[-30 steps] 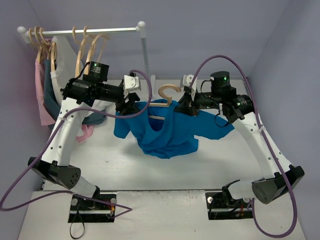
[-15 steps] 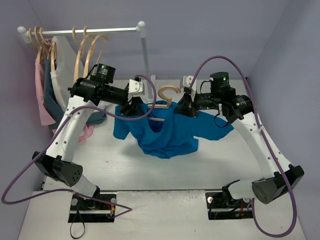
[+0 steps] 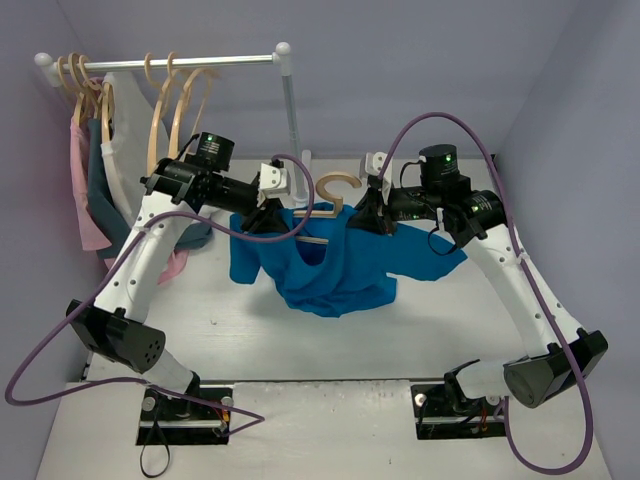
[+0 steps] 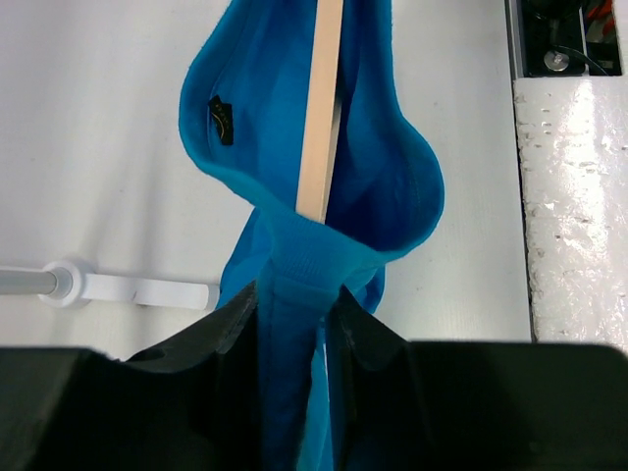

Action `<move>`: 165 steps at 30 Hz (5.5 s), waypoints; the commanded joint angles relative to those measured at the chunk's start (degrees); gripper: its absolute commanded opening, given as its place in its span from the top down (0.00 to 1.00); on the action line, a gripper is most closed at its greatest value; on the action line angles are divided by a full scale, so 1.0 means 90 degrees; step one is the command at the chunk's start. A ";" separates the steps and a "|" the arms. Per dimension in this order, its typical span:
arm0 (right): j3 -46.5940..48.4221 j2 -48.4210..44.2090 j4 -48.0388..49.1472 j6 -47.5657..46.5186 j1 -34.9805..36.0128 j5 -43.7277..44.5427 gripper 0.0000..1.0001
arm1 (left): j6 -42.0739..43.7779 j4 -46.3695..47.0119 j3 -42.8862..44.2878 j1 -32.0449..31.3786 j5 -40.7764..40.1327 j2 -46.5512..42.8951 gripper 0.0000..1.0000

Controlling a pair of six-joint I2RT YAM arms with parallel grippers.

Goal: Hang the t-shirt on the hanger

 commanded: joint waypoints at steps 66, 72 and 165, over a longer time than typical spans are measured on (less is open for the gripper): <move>0.2469 -0.1820 0.0294 0.1630 -0.0960 0.5016 0.14 | -0.3354 0.2854 0.2540 0.0287 -0.1483 -0.1657 1.00; 0.2337 -0.1775 0.0334 0.1690 -0.0950 0.5070 0.12 | -0.3793 0.2779 0.3221 0.0287 -0.1703 -0.1890 1.00; -0.1426 -0.3163 0.1140 0.3446 -0.0862 0.7621 0.00 | -0.5847 0.2778 -0.3565 0.0834 -0.8012 -0.6495 0.20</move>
